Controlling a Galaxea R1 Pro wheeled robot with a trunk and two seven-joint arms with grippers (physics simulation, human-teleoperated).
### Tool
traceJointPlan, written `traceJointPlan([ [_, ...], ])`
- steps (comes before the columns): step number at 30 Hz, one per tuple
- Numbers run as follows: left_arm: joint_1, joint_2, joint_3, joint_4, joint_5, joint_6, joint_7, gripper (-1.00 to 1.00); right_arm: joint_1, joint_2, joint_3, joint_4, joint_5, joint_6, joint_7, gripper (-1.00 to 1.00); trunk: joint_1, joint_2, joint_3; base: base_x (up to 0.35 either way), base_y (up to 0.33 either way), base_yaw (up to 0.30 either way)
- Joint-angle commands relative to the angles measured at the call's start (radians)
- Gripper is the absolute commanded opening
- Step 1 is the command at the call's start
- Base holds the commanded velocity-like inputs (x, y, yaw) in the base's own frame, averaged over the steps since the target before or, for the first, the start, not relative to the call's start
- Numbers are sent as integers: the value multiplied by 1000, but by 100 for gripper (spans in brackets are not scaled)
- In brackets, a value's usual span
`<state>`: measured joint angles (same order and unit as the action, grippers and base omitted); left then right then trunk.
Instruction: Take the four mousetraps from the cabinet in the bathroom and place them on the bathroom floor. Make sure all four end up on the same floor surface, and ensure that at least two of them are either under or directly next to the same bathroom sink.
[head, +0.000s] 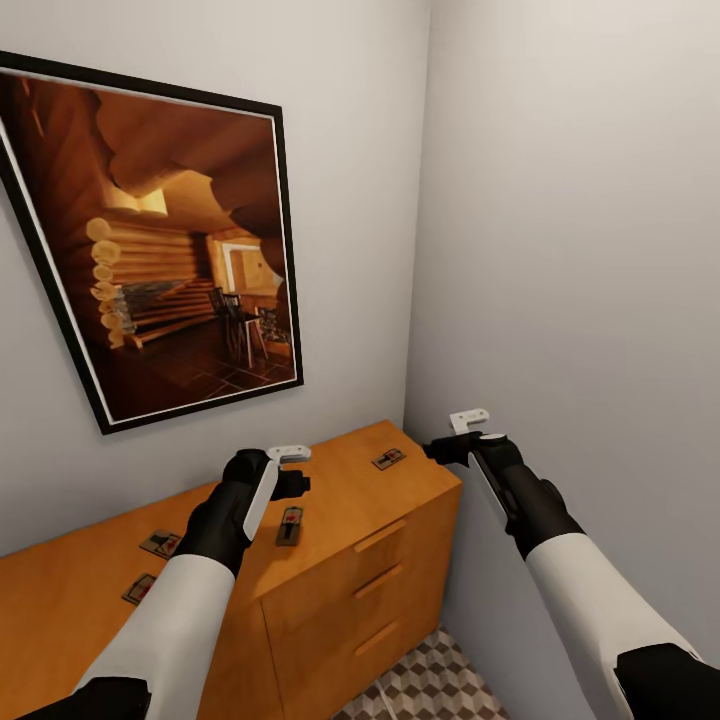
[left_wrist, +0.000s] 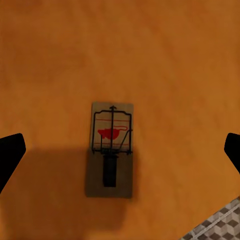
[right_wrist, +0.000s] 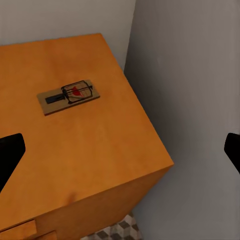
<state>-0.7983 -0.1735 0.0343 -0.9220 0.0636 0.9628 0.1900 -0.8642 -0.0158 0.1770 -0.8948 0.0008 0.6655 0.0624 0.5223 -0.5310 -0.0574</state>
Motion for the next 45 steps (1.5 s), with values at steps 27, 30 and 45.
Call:
traceJointPlan([
  [27,-1,14,2,0,5,2,7,100,-1,-1,3,-1,1,5,2,100,81,-149,-68,0,0,0],
  [30,-1,14,1,0,5,3,7,100,-1,-1,2,-1,1,5,2,100,81,-149,-68,0,0,0],
  [45,-1,14,1,0,6,2,6,100,-1,-1,2,-1,1,5,2,100,119,-219,-99,0,0,0],
])
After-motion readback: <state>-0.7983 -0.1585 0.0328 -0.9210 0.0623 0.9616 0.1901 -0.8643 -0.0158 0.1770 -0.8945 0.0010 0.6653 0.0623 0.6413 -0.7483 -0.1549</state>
